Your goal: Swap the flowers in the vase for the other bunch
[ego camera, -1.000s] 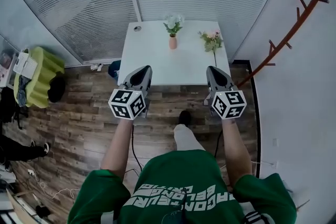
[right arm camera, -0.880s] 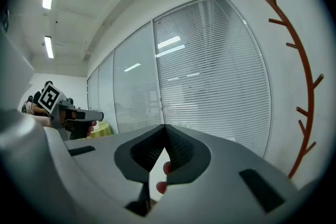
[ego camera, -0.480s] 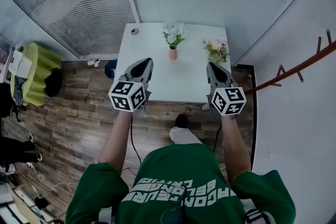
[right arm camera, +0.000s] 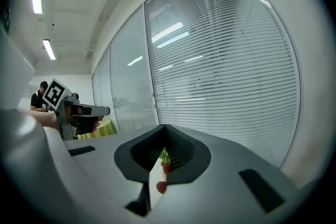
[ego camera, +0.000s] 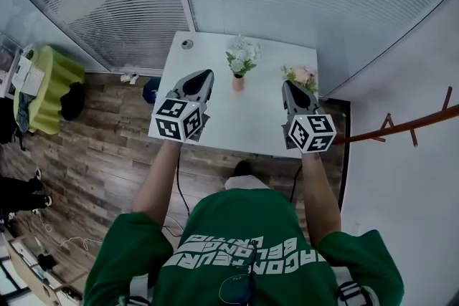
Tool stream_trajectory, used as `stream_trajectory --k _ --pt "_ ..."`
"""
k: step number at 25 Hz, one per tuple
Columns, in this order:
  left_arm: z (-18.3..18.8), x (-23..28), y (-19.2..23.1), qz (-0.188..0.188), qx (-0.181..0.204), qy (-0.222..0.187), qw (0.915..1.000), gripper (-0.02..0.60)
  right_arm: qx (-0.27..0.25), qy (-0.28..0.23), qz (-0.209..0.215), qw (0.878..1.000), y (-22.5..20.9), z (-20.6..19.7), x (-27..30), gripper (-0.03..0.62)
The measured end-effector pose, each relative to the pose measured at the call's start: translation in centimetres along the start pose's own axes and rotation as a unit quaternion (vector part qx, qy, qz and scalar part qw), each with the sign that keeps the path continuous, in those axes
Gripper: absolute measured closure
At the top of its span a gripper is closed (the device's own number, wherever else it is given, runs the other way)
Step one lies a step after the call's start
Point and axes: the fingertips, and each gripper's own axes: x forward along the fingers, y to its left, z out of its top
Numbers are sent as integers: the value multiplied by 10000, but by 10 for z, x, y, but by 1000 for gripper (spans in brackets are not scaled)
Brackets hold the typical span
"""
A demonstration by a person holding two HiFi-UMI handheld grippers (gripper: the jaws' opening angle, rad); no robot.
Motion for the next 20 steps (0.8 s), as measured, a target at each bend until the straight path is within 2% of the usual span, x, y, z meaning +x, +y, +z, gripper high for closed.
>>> stream_trajectory --k 11,20 --pt "-3 14 18 192 -34 95 9998 580 54 111 415 9991 0 -4 42 583" --pt "1 16 36 98 -31 110 9999 580 11 90 418 9991 14 1 61 583"
